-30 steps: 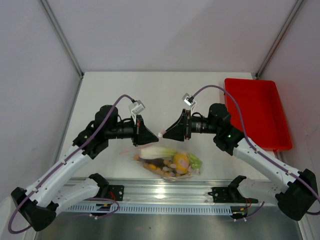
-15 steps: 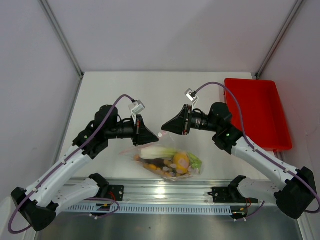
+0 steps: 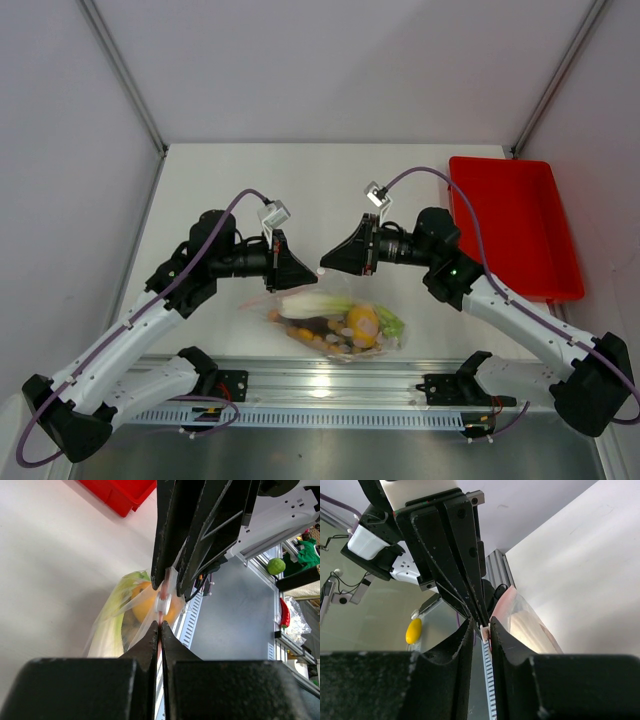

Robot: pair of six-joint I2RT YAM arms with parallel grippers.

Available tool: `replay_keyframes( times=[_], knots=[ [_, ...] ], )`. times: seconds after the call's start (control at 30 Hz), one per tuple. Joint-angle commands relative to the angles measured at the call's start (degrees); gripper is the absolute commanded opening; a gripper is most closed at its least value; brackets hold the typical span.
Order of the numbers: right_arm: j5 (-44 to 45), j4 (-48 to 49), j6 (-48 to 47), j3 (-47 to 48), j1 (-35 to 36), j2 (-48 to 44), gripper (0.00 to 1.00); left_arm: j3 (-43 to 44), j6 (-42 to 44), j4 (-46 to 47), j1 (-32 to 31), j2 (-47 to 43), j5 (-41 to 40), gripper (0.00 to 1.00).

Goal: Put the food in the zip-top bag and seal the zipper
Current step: Zip the zipper food storage bag at the center of the board.

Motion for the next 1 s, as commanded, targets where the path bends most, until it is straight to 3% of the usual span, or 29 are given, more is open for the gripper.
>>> replay_keyframes(
  times=[0.0,0.67,0.87,0.97],
  knots=[
    [-0.1,0.1,-1.7,-0.1,0.6,-1.2,0.22,2.0,-0.8,1.9,-0.2,-0.2,1.2,0.0],
    [1.1,-2.5,-3.1,-1.5,0.3,-3.3,0.2,2.4,-0.6,1.5,-0.2,-0.2,1.7,0.01],
    [1.0,-2.4,-3.0,-1.3,0.0,-3.1,0.11,2.4,-0.6,1.3,-0.2,-0.3,1.8,0.01],
    [0.9,-2.6,-3.1,-1.3,-0.3,-3.2,0.0,2.3,-0.3,1.1,-0.1,-0.2,1.8,0.0]
  ],
)
